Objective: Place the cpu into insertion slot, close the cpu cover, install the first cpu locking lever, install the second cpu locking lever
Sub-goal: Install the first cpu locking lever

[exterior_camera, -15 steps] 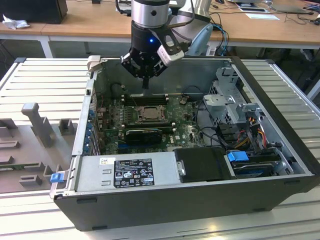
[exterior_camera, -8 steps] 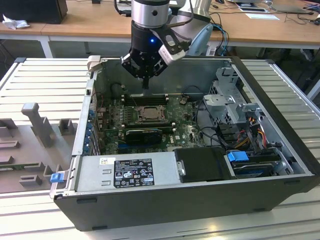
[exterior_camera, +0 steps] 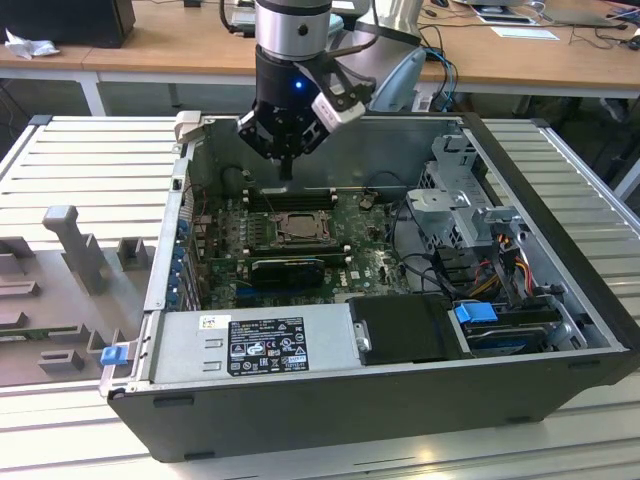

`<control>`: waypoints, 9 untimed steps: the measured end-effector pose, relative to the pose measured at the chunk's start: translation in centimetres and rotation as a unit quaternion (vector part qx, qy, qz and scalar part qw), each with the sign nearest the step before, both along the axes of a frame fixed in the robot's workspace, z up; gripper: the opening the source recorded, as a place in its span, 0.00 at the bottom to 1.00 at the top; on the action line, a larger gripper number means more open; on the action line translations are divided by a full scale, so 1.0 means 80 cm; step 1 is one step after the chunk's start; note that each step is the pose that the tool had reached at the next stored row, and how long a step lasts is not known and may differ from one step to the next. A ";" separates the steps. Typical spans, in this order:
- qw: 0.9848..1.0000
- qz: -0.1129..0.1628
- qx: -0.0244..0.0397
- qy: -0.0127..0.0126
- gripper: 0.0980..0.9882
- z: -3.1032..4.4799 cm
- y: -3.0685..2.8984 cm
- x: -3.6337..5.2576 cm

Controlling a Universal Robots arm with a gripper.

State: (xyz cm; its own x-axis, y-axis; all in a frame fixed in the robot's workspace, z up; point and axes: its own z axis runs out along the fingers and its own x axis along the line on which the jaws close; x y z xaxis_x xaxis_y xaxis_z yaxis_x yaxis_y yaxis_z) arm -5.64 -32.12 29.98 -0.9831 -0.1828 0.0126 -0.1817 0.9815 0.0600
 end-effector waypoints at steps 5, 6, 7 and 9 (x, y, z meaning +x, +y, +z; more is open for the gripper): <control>1.000 -0.021 0.000 -0.001 0.01 -0.0027 0.0000 0.000; 1.000 -0.028 0.000 -0.001 0.01 -0.0033 0.0001 0.000; 0.999 -0.033 0.000 -0.001 0.01 -0.0037 0.0001 0.000; 0.999 -0.036 0.000 -0.001 0.01 -0.0050 0.0001 -0.007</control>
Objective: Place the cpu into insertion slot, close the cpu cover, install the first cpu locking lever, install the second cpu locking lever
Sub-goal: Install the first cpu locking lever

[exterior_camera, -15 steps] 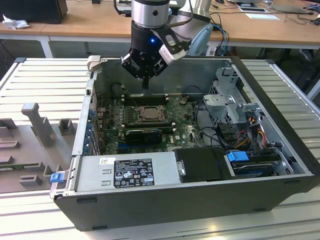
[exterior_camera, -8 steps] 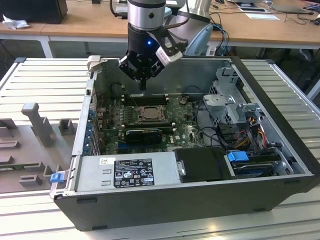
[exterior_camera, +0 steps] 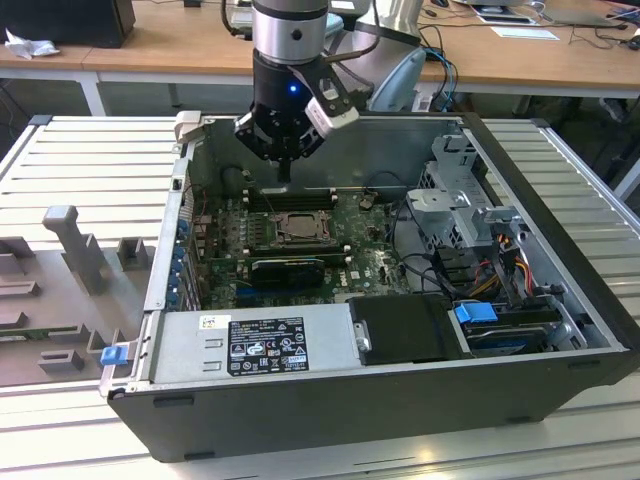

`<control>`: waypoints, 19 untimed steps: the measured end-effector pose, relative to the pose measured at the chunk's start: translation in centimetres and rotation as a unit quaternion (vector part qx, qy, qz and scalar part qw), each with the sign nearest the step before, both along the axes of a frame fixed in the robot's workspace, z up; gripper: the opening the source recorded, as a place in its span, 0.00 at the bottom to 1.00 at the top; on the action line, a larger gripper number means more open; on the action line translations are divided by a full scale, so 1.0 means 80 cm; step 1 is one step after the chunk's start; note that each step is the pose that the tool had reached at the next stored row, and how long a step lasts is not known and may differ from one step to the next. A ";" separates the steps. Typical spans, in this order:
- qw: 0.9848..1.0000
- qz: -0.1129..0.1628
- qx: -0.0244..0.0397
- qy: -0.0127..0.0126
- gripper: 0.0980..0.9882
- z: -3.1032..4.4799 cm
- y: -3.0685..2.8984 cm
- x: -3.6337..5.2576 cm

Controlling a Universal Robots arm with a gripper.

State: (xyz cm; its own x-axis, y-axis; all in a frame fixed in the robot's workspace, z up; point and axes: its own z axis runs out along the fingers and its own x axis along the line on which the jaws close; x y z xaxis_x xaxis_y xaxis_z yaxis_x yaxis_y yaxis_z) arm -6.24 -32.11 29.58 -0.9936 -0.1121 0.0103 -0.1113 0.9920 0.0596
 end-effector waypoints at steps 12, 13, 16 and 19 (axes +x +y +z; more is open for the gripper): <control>1.000 -0.016 0.000 -0.004 0.01 -0.0297 0.0011 -0.051; 1.000 -0.016 0.000 -0.004 0.01 -0.0356 0.0032 -0.054; 1.000 -0.016 0.000 -0.004 0.01 -0.0420 0.0084 -0.058; 1.000 -0.016 0.000 -0.004 0.01 -0.0454 0.0174 -0.060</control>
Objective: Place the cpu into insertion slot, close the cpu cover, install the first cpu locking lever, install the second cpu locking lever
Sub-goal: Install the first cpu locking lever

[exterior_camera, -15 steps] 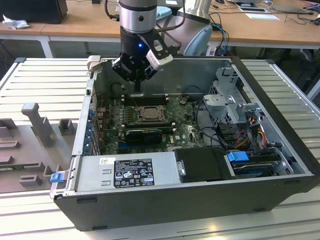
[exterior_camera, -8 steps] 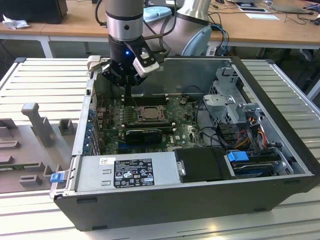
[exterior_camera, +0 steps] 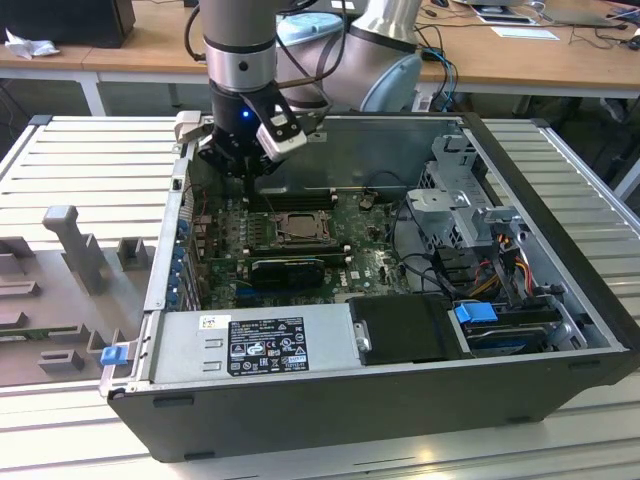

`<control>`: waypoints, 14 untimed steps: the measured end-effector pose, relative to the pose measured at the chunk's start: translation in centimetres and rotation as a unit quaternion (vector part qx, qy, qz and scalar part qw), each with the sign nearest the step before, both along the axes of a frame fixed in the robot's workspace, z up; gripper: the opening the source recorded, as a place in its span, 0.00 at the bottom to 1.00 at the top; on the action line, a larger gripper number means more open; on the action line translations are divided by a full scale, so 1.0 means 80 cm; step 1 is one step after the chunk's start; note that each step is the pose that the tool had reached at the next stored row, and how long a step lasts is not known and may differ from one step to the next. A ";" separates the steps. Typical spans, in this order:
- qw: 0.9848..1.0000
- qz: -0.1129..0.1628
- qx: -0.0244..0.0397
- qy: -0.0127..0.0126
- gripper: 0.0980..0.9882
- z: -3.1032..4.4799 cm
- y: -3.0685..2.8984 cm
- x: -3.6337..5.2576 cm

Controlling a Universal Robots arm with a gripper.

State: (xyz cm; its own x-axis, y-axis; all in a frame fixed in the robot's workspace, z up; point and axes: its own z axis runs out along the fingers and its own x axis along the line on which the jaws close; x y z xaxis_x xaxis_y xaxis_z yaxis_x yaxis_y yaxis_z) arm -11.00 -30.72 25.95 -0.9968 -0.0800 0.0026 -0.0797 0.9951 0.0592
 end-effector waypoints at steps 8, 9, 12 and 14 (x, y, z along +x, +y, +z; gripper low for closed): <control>1.000 0.000 0.000 0.000 0.01 -0.0036 0.0164 0.007; 1.000 0.000 0.000 0.000 0.01 -0.0038 0.0167 0.010; 1.000 -0.001 0.000 0.000 0.01 -0.0040 0.0166 0.014; 1.000 -0.001 0.000 0.000 0.01 -0.0045 0.0167 0.018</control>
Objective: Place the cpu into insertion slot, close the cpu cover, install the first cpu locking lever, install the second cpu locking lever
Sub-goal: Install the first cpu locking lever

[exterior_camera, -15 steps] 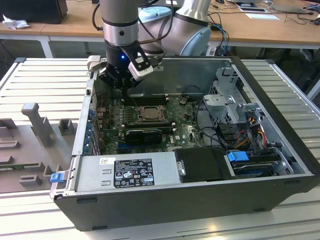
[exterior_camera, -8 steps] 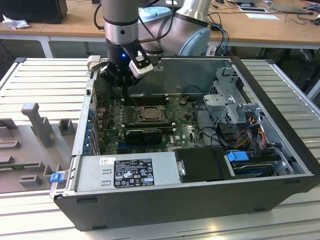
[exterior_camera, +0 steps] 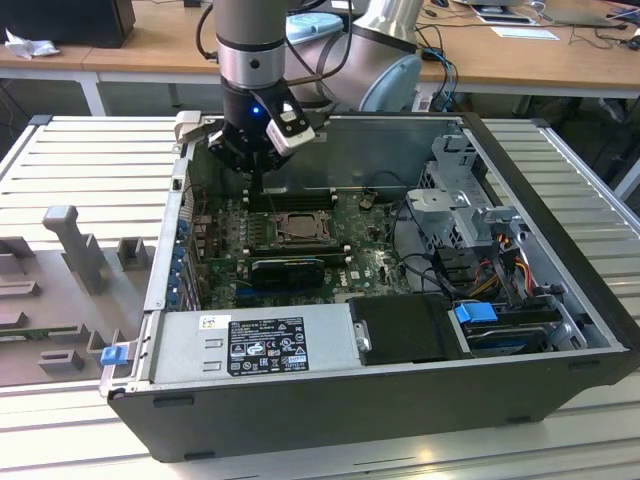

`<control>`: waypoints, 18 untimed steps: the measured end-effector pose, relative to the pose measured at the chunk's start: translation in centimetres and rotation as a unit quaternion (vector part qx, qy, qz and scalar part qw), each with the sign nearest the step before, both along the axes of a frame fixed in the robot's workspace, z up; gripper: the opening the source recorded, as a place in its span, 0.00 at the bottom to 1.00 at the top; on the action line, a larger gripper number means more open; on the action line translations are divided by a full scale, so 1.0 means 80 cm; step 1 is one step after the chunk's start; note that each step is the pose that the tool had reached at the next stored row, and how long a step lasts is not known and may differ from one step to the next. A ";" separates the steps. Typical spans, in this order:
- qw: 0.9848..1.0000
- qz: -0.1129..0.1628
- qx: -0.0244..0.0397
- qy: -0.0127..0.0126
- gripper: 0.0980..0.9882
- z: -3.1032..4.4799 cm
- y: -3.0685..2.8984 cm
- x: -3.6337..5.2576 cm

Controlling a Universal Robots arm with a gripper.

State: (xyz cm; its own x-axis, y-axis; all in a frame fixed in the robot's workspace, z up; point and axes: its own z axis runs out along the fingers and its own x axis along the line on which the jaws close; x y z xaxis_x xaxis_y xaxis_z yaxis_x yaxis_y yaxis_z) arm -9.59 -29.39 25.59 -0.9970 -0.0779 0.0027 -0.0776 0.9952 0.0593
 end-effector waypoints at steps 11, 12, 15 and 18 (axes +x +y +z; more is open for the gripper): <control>1.000 0.000 0.000 0.000 0.01 -0.0015 0.0000 0.025; 1.000 0.000 0.000 0.000 0.01 -0.0016 0.0000 0.026; 1.000 0.000 0.000 0.000 0.01 -0.0021 0.0000 0.033; 1.000 0.000 0.000 0.000 0.01 -0.0028 0.0000 0.041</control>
